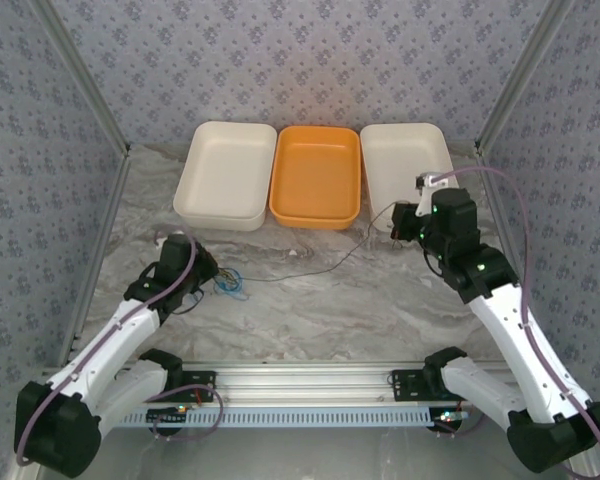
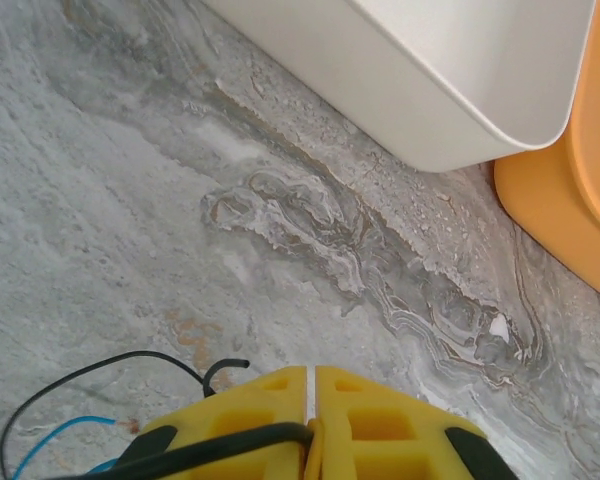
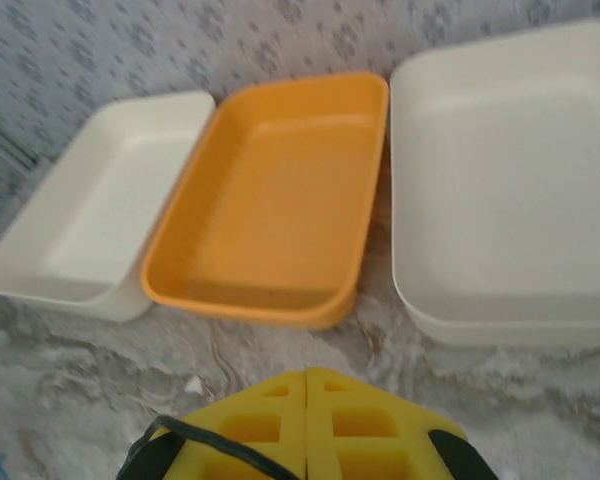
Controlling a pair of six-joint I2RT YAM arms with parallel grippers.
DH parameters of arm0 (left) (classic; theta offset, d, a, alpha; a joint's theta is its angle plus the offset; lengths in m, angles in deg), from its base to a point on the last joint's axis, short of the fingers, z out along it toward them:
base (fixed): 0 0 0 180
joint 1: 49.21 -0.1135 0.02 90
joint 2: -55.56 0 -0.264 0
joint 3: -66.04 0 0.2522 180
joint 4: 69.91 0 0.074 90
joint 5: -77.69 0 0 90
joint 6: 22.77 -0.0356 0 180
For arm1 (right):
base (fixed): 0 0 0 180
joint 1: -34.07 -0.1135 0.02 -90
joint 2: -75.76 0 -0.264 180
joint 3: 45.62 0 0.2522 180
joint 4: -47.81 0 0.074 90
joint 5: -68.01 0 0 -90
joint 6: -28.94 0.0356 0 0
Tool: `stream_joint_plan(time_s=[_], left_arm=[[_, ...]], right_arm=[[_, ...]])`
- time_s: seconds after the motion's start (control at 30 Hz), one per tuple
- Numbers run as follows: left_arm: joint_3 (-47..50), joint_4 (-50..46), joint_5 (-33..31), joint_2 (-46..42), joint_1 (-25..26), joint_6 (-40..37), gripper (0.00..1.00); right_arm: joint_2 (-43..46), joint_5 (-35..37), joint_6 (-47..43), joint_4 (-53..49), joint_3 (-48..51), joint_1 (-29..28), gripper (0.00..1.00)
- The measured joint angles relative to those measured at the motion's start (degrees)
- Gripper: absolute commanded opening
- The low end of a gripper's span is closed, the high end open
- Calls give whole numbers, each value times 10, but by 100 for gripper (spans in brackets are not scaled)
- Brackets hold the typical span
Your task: Untangle the cables
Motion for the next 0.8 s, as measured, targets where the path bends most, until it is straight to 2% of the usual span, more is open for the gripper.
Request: stream_joint_plan(time_s=[0.1,0.3,0.47,0.53,0.63,0.8], left_arm=[[-18,-21,-21,3,-11,-5,0],[-19,-45,-38,40,-59,-14,0],[-9,-69,-58,27,-126,-30,0],[2,-74,-52,15,-143,-37,0],[7,-64,-14,4,-146,-40,0],[7,-31,60,-9,-146,-37,0]], right_arm=[[12,9,9,-22,11,20,0],[27,4,10,-77,-74,90,0],[27,-17,21,-94,-143,196,0],[21,-37,29,-90,-163,211,0],[6,-68,37,-75,-174,188,0],[-46,-70,34,-72,-170,54,0]])
